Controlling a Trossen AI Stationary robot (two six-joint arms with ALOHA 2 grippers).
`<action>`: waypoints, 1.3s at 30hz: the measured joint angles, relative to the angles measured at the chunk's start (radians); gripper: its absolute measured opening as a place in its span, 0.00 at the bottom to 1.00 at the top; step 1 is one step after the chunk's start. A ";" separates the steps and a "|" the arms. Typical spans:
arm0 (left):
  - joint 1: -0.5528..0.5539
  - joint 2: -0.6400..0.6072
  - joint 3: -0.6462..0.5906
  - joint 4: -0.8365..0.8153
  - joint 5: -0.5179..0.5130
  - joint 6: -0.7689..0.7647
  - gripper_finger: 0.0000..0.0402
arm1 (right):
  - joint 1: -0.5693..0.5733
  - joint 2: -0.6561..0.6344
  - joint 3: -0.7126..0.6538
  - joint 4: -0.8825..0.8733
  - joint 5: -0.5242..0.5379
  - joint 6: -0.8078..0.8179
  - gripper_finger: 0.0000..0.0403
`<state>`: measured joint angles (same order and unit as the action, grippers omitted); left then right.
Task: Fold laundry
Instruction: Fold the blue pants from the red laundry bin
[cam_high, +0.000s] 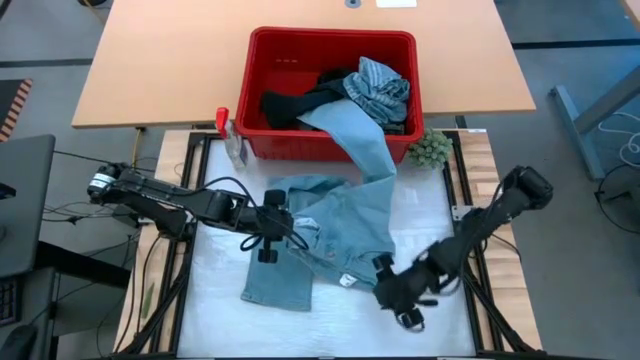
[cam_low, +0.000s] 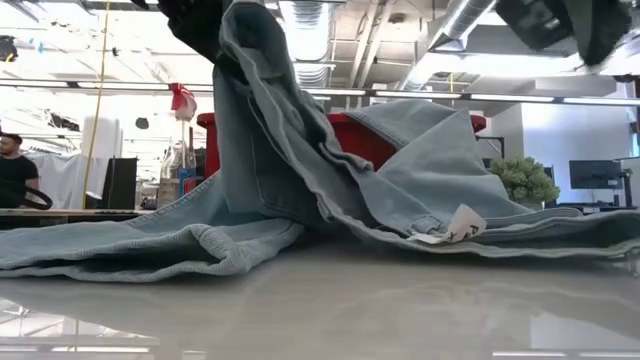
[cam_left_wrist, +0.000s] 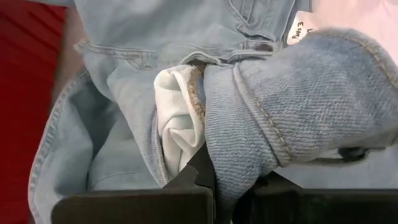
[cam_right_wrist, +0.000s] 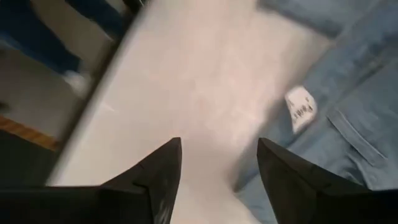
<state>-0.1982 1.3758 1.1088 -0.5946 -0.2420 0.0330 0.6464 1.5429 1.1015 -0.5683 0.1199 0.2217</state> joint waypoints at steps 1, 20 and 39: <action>0.000 0.000 0.000 0.000 0.001 0.000 0.00 | 0.005 0.022 0.000 -0.017 0.024 -0.001 0.59; -0.027 0.000 0.000 -0.079 0.080 0.056 0.00 | -0.055 0.172 -0.045 -0.160 0.059 -0.010 0.59; -0.024 0.000 0.000 -0.148 0.072 0.119 0.00 | -0.082 0.078 -0.055 -0.252 0.015 -0.325 0.59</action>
<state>-0.2222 1.3758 1.1088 -0.7427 -0.1703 0.1523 0.5641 1.6208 1.0461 -0.8200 0.1345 -0.1036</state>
